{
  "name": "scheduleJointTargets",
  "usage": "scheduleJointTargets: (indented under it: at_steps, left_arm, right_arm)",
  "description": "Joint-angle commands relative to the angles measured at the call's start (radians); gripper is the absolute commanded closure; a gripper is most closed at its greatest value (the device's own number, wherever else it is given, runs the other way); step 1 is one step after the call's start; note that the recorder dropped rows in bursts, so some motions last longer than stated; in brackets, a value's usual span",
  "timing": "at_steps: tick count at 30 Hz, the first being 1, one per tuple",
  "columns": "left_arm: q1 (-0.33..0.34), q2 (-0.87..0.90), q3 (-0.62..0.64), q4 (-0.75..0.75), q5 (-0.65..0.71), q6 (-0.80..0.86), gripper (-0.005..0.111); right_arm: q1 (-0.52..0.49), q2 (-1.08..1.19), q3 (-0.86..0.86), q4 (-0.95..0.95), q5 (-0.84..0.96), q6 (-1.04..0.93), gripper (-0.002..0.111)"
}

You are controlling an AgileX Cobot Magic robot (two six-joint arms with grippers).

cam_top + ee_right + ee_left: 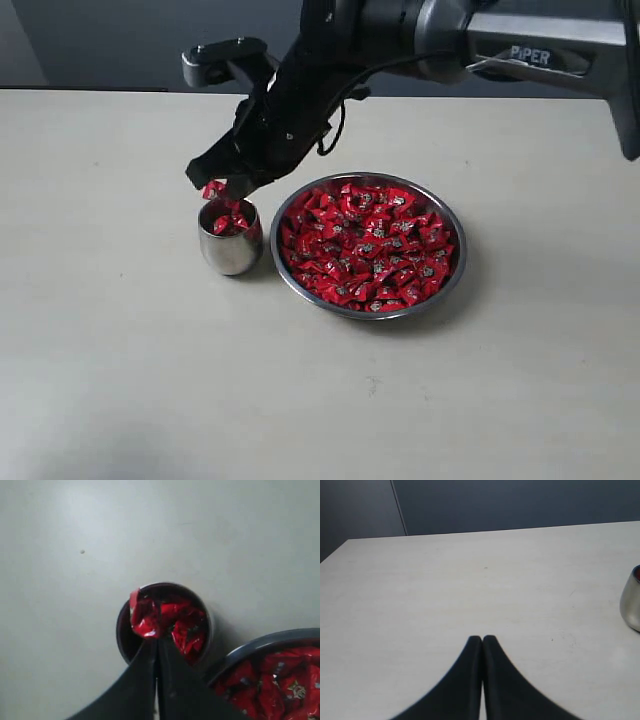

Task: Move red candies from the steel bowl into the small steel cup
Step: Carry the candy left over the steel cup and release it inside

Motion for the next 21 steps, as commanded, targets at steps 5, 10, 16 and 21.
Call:
scheduleJointTargets:
  at_steps: [5,10,16,21]
  left_arm:
    - [0.002,-0.005,0.002,0.002,-0.010,-0.002,0.106]
    - [0.002,-0.005,0.002,0.002,-0.010,-0.002,0.106]
    - [0.002,-0.005,0.002,0.002,-0.010,-0.002,0.106]
    - [0.002,-0.005,0.002,0.002,-0.010,-0.002,0.106]
  right_arm:
    - [0.006,0.045,-0.008,-0.019,-0.005,0.001,0.109]
    - [0.006,0.056,-0.008,-0.024,-0.016,0.001,0.109]
    - [0.006,0.069,-0.008,-0.030,-0.014,0.003,0.109]
    - [0.024,0.069,-0.008,-0.035,-0.006,0.003,0.109]
